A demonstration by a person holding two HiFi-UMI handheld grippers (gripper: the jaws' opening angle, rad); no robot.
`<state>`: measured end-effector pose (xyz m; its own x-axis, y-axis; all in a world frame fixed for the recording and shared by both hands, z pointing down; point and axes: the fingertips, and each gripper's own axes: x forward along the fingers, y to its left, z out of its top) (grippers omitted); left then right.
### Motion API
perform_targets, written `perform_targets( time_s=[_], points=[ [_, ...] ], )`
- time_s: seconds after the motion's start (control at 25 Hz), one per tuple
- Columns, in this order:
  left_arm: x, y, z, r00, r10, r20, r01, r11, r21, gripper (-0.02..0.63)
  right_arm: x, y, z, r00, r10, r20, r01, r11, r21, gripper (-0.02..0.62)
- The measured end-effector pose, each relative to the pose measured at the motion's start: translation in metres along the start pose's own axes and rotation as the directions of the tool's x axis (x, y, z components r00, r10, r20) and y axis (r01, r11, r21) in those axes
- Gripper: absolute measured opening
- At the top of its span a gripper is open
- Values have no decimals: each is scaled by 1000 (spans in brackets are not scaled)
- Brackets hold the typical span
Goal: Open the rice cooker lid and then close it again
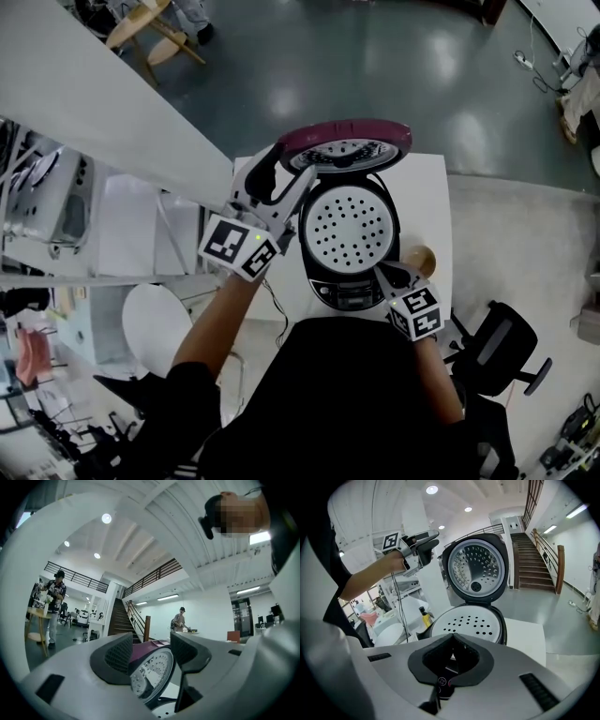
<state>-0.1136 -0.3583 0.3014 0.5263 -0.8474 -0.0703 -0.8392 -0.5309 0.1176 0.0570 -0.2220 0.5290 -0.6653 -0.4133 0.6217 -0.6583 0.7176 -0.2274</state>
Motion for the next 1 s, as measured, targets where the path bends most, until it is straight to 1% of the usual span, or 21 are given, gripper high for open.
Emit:
perform_targets(
  time_s=[0.12,0.2,0.32,0.44,0.6,0.8,0.88,1.0],
  points=[
    [14,16,3,1000,-1,-13,1,1000,3,233,2,-6,-2,1000,0,-7,0,1000,12,0],
    [25,26,0,999,-11,-38,10,1000,-12,233,2,-12,-4,1000,-6,-10,6,1000,28,0],
    [39,34,-6,996,-39,-83,39,999,-2,233,3,-20,-8,1000,-13,-12,13,999,49,0],
    [48,38,-8,993,-56,-104,56,998,3,233,2,-25,-12,1000,-13,-13,14,998,67,0],
    [56,43,-11,989,-67,-131,69,998,11,233,2,-29,-14,1000,8,2,-9,995,102,0],
    [63,43,-15,982,-91,-167,98,995,35,233,2,-34,-13,1000,13,4,-13,994,107,0],
    [64,44,-17,979,-102,-179,112,992,51,217,3,-36,-12,1000,17,12,-18,993,117,0],
    [64,43,-19,972,-126,-201,140,988,61,213,4,-38,-15,1000,21,18,-23,990,140,0]
  ],
)
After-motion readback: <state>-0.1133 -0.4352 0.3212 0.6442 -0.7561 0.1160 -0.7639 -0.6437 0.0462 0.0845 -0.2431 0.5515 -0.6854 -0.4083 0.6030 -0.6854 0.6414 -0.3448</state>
